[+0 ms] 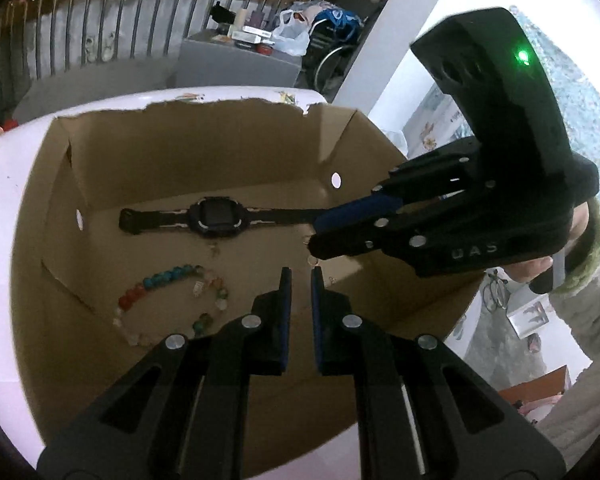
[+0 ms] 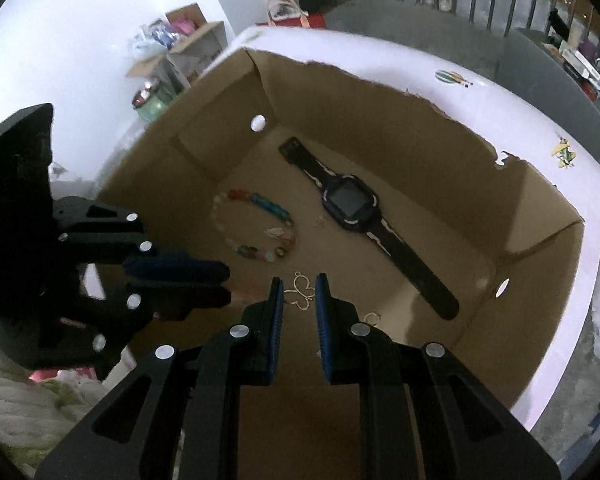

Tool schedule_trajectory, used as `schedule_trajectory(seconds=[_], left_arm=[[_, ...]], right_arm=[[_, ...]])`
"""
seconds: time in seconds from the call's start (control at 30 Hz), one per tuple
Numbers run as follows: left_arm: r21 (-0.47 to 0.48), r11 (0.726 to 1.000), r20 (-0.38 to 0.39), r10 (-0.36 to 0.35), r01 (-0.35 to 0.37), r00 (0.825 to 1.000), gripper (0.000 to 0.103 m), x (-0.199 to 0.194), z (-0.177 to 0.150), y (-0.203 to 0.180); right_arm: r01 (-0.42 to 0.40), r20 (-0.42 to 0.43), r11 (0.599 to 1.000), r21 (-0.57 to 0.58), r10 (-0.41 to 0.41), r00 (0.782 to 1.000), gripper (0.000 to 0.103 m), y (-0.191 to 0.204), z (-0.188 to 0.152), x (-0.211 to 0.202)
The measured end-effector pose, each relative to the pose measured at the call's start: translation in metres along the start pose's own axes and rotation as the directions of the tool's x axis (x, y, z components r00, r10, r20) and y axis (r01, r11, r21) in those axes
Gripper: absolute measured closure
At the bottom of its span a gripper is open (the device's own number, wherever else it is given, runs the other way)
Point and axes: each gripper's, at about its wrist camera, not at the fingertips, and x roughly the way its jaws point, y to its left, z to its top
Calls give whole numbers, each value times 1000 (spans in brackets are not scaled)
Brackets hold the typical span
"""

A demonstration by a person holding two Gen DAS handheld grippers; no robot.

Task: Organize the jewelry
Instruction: 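Carry the bracelet into the box with the left gripper while the right gripper carries the charm in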

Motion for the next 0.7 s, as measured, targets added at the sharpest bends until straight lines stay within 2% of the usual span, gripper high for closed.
schedule_trajectory(seconds=[0.03, 0.1, 0.33, 0.5, 0.6, 0.67, 0.7], left_arm=[[-7, 1000, -5, 2, -2, 1000, 84, 1, -1, 0], [-16, 1000, -2, 5, -5, 1000, 77, 1, -1, 1], [-32, 999, 32, 16, -15, 999, 73, -9, -5, 2], [-47, 998, 103, 47, -43, 994, 66, -35, -5, 0], [-71, 995, 173, 87, -76, 981, 57, -61, -7, 1], [-91, 990, 220, 127, -109, 967, 49, -80, -10, 3], [-109, 984, 247, 166, -143, 955, 42, -91, -12, 5]], right_arm=[[0, -4, 1000, 0, 0, 1000, 86, -1, 2, 2], [-6, -4, 1000, 5, 6, 1000, 86, -2, 3, 3], [-23, 25, 999, 36, 22, 999, 86, -6, -1, -5], [-41, 103, 997, 58, 35, 994, 86, -6, -7, -33], [-42, 175, 996, 84, 27, 984, 84, -10, -14, -59], [-43, 246, 992, 121, 12, 969, 81, -15, -26, -83], [-35, 271, 990, 135, -3, 963, 79, -16, -31, -92]])
